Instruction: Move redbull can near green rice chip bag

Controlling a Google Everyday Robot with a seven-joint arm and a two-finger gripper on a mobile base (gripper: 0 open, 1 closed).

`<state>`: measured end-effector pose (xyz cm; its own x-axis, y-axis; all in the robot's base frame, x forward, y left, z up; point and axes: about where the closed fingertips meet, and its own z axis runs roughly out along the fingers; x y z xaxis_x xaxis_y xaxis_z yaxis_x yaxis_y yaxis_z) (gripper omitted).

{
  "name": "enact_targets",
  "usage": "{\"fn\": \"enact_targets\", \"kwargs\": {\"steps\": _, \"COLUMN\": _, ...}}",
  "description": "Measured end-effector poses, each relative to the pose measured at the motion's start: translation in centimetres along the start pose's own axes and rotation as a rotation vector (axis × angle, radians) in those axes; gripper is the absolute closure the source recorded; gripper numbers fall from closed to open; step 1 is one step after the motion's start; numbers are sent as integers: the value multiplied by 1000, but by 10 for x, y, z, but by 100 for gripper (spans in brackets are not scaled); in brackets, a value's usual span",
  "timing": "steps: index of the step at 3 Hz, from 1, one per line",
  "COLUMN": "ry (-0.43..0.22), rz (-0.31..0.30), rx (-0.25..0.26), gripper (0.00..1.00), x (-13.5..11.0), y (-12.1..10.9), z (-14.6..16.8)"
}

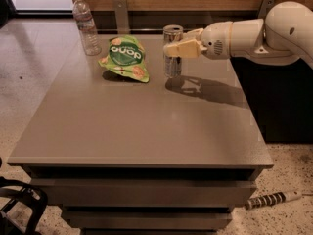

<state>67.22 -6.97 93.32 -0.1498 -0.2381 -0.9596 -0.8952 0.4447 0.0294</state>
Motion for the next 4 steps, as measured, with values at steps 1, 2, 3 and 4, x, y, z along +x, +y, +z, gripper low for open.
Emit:
{"fn": "enact_targets", "kwargs": {"steps": 1, "ry": -17, "rz": -14, "rx": 63, "gripper": 100, "x": 5, "y": -31, "z": 4}}
{"fn": "enact_targets", "kwargs": {"steps": 2, "ry": -47, "rz": -63, "rx": 130, "gripper": 100, "x": 9, "y": -59, "z": 13}}
{"fn": "enact_targets", "kwargs": {"steps": 3, "ry": -61, "rz": -100, "rx": 174, "gripper": 100, "x": 8, "y": -84, "z": 23}}
{"fn": "enact_targets", "kwargs": {"steps": 4, "ry": -50, "rz": -119, "rx": 186, "gripper": 100, "x": 9, "y": -96, "z": 36}}
